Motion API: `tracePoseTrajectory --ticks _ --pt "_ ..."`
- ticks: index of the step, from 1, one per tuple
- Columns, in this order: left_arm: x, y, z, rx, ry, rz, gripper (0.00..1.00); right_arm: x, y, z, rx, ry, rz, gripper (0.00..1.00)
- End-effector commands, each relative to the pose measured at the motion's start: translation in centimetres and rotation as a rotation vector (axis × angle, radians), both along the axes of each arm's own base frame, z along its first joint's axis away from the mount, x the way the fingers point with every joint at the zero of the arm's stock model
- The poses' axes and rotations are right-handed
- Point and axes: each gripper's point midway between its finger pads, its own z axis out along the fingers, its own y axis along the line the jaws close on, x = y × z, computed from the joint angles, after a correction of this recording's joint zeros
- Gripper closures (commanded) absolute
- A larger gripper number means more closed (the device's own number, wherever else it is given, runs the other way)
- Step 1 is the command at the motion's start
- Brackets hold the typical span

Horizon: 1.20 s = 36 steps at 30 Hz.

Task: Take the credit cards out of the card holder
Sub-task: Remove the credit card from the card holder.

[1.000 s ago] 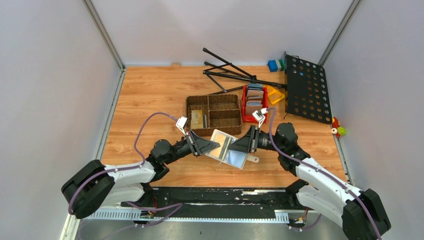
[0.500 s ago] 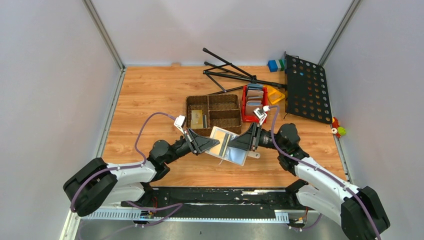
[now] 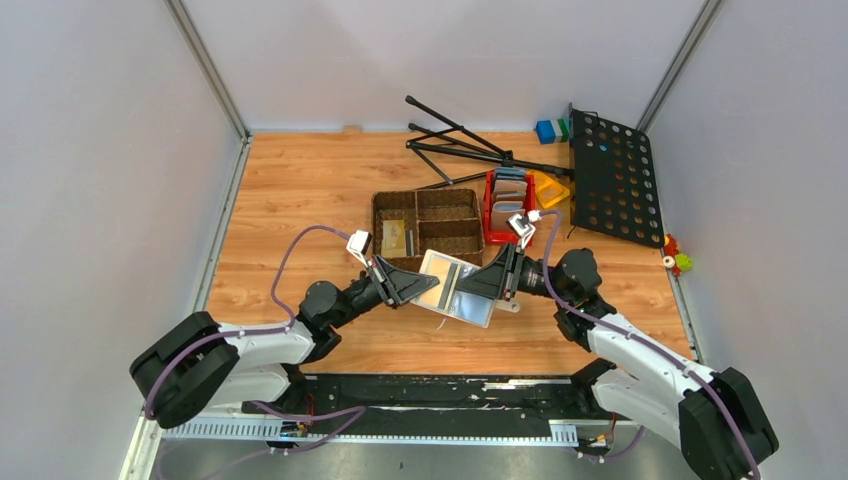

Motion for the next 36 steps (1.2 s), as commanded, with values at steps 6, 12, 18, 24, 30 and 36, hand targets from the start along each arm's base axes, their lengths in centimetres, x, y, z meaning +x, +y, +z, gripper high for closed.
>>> tracePoseTrajectory --ticks 6,12,18,24,30,36 --pt "-1.0 -0.5 2.7 -0.104 -0.066 -0.047 1.0 0.3 0.5 1.6 0.04 -0.052 0.003 0.67" --pt "-1.1 -0.7 3.1 -0.126 -0.073 -0.054 1.0 0.9 0.6 1.1 0.02 -0.04 -0.022 0.67" --pt "-1.7 -0.1 5.9 -0.25 -0.083 -0.084 1.0 1.7 0.5 -1.3 -0.046 -0.032 -0.075 0.67" --pt "-1.9 -0.2 6.4 -0.261 -0.091 -0.085 1.0 1.8 0.6 -1.4 -0.002 -0.041 -0.068 0.66" --pt "-1.9 -0.9 5.7 -0.242 -0.09 -0.086 1.0 1.8 0.9 0.7 0.066 -0.061 -0.063 0.66" --pt "-1.2 -0.8 3.8 -0.188 -0.084 -0.035 1.0 1.3 0.2 4.7 0.184 -0.104 -0.078 0.68"
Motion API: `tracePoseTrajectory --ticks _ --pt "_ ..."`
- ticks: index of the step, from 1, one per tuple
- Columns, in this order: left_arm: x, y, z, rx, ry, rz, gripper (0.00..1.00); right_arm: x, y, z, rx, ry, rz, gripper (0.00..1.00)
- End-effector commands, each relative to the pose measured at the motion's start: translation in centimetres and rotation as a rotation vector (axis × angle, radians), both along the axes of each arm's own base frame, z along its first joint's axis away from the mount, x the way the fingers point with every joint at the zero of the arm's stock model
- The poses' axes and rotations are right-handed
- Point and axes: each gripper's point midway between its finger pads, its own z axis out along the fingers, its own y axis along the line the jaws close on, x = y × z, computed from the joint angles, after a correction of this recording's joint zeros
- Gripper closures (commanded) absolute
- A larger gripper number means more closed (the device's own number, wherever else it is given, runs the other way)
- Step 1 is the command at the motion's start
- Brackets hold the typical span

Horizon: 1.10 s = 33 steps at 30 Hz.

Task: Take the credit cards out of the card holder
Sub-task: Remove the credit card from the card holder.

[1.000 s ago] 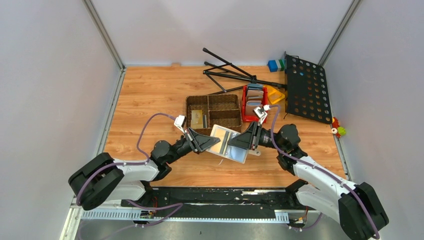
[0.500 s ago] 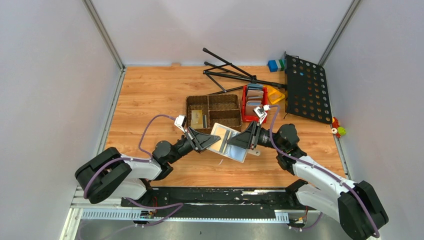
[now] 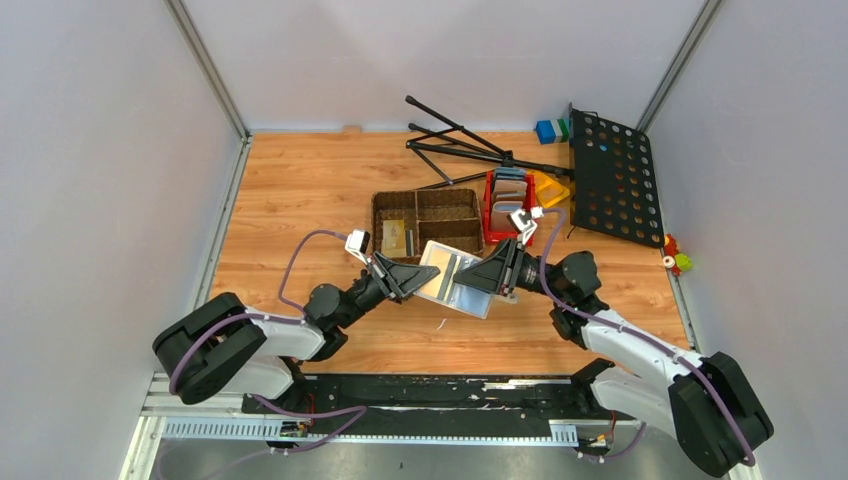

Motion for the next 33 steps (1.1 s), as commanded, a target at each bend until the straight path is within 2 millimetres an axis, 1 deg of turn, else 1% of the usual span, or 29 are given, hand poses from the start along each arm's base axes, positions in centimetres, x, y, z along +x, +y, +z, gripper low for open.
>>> tracePoseTrajectory --ticks 1,3,6,10,14,16,17,18,19,21,24,27,31,33 --pt "-2.8 -0.6 3.2 -0.08 -0.128 -0.09 1.0 0.3 -0.5 4.0 0.119 -0.069 -0.061 0.68" --pt "-2.8 -0.7 2.8 -0.069 -0.127 -0.095 0.96 0.5 -0.6 4.5 0.119 -0.074 -0.079 0.68" --pt "-2.9 -0.8 2.5 -0.062 -0.127 -0.103 0.92 0.7 -0.4 4.6 0.096 -0.072 -0.083 0.68" --pt "-3.0 -1.0 2.6 -0.062 -0.132 -0.115 0.92 0.8 -0.2 4.5 0.099 -0.054 -0.071 0.68" --pt "-3.2 -1.2 2.8 -0.061 -0.139 -0.127 0.88 1.0 -0.1 4.9 0.13 -0.041 -0.059 0.68" --pt "-3.3 -1.2 2.8 -0.06 -0.142 -0.128 0.88 1.1 0.0 5.1 0.133 -0.039 -0.06 0.69" --pt "-3.3 -1.2 2.9 -0.063 -0.145 -0.128 0.91 1.2 0.1 5.1 0.13 -0.045 -0.063 0.7" --pt "-3.4 -1.2 3.1 -0.068 -0.145 -0.128 0.97 1.2 0.2 5.0 0.12 -0.055 -0.066 0.7" --pt "-3.4 -1.1 3.4 -0.078 -0.145 -0.13 1.0 1.3 0.2 4.8 0.104 -0.072 -0.069 0.7" --pt "-3.6 -0.9 4.1 -0.105 -0.141 -0.135 1.0 1.4 0.5 4.2 0.05 -0.117 -0.082 0.69" --pt "-3.6 -0.4 4.8 -0.134 -0.128 -0.128 1.0 1.6 0.7 2.7 -0.061 -0.178 -0.114 0.65" --pt "-3.5 0.0 5.3 -0.145 -0.128 -0.113 1.0 1.6 1.0 1.7 -0.133 -0.189 -0.117 0.63" --pt "-3.6 0.0 5.8 -0.149 -0.142 -0.104 1.0 1.8 1.5 1.3 -0.146 -0.144 -0.102 0.72" --pt "-3.7 -0.1 6.3 -0.16 -0.148 -0.106 1.0 1.9 1.9 1.2 -0.155 -0.133 -0.097 0.74"
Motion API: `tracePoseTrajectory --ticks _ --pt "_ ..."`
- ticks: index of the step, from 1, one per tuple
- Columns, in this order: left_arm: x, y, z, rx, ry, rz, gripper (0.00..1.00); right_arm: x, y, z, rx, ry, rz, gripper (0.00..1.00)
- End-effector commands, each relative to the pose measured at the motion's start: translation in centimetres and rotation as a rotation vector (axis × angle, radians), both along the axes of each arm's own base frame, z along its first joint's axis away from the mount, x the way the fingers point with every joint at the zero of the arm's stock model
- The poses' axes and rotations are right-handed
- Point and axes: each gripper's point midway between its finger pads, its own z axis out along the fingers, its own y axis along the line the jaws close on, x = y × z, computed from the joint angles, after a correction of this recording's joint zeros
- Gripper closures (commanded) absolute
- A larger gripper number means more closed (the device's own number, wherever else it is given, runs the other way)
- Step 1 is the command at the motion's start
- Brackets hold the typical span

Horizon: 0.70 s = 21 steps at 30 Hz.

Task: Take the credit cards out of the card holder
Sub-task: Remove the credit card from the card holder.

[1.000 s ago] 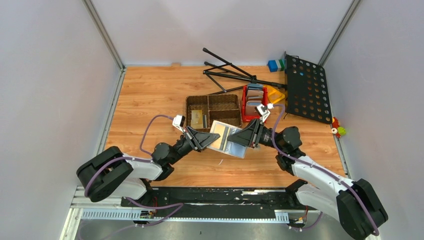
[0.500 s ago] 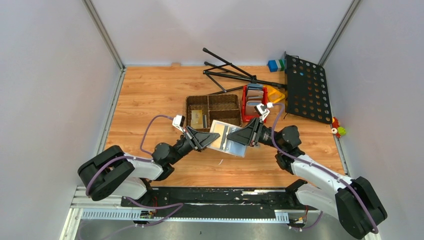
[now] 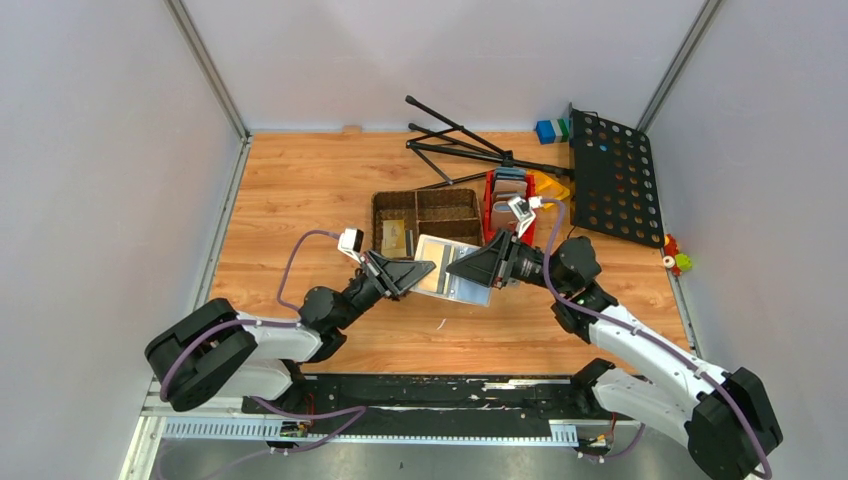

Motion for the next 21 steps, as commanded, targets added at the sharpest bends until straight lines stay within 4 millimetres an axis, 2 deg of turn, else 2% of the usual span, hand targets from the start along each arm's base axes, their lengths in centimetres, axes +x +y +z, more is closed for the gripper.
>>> tracePoseTrajectory --ticks 1,6,9,14,16,18,21 --pt "-3.6 -0.9 3.9 -0.078 -0.122 -0.137 1.0 1.6 1.0 -1.7 -0.087 0.034 -0.055 0.74" --pt "-3.7 -0.7 5.0 -0.119 -0.133 -0.129 1.0 1.7 1.7 -2.4 -0.114 0.056 -0.055 0.72" --pt "-3.7 -0.3 5.7 -0.142 -0.148 -0.111 1.0 1.3 1.8 -1.9 -0.079 0.067 -0.037 0.73" --pt "-3.5 0.4 5.5 -0.126 -0.163 -0.06 1.0 0.6 1.8 -1.1 -0.038 0.095 -0.013 0.77" --pt "-3.3 0.3 5.1 -0.085 -0.171 -0.044 0.93 0.6 1.8 -1.1 -0.038 0.126 -0.008 0.86" --pt "-3.2 0.2 4.5 -0.031 -0.177 -0.024 0.79 0.5 1.9 -1.5 -0.058 0.158 -0.003 0.95" --pt "-2.8 0.7 3.5 0.021 -0.166 0.021 0.7 0.2 1.9 -2.0 -0.07 0.189 0.021 0.97"
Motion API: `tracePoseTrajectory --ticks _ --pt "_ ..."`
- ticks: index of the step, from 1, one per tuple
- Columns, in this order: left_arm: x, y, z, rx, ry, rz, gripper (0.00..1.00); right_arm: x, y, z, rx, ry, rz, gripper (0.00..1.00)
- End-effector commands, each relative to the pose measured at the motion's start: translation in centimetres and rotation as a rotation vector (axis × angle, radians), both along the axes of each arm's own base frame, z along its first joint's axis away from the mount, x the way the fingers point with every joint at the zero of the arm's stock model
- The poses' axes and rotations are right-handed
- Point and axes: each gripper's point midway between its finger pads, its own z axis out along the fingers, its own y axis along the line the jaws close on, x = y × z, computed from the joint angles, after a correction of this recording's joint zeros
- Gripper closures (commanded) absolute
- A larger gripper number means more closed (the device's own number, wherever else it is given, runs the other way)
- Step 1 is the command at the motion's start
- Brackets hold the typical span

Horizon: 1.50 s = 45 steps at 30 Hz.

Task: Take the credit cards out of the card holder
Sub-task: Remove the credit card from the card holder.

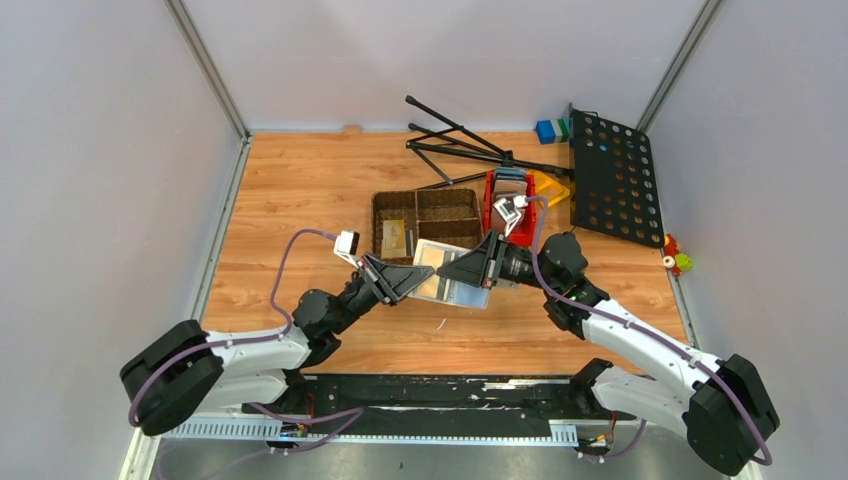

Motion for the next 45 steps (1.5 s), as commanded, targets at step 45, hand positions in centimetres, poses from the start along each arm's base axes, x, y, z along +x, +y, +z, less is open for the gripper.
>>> tracePoseTrajectory --ticks 45 --pt "-3.2 0.4 -1.0 0.296 -0.117 -0.214 1.0 -2.0 0.2 -3.3 -0.107 0.07 0.299 0.72"
